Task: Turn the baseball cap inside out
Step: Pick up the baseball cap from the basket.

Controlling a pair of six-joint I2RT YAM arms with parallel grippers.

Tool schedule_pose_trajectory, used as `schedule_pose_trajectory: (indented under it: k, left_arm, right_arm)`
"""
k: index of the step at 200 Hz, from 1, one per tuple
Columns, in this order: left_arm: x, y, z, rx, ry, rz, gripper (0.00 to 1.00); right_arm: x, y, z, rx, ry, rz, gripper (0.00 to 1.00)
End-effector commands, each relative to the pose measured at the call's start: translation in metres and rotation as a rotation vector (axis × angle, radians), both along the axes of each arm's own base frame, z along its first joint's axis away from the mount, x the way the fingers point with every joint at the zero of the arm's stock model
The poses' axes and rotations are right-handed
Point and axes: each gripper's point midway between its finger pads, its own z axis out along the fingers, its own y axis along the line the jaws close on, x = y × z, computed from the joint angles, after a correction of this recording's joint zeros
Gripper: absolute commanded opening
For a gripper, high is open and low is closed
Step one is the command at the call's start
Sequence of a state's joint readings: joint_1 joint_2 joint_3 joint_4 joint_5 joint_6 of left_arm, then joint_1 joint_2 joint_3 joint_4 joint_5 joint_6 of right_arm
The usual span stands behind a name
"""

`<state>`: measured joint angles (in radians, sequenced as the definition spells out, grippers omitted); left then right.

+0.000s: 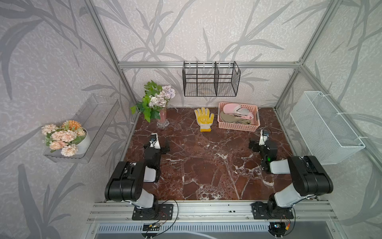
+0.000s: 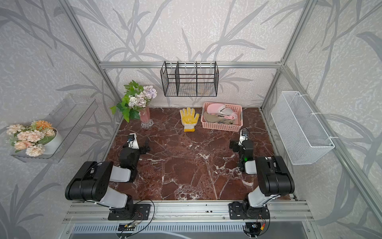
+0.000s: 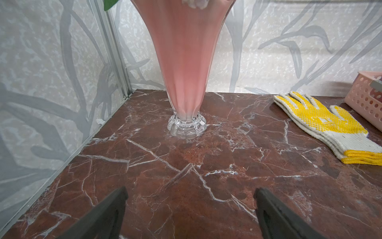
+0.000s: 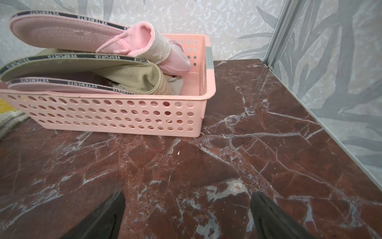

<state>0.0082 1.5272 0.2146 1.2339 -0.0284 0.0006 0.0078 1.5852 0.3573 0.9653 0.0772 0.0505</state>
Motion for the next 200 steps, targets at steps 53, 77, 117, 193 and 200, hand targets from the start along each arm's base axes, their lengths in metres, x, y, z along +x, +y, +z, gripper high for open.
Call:
schedule_pose_trajectory:
  k: [53,77,117,193,200]
  left_arm:
    - [0.006,-0.001,0.011,0.006,-0.029,-0.002,1.0]
    - [0.006,-0.001,0.012,0.006,-0.03,-0.001,1.0]
    - [0.006,-0.002,0.015,0.008,-0.043,-0.01,1.0]
    - [0.011,-0.002,0.062,-0.185,0.04,0.076,1.0]
    - [0.011,-0.008,0.067,-0.204,0.041,0.064,1.0]
  right_arm:
    - [0.005,0.0,0.009,-0.009,-0.024,0.005,0.99]
    - [0.005,0.0,0.009,-0.009,-0.023,0.005,0.99]
    - [0.0,-0.003,0.016,-0.016,-0.062,-0.019,0.99]
    - [-0.017,0.005,0.074,0.099,0.076,-0.072,0.99]
    - [-0.015,0.008,0.078,0.119,0.093,-0.061,0.99]
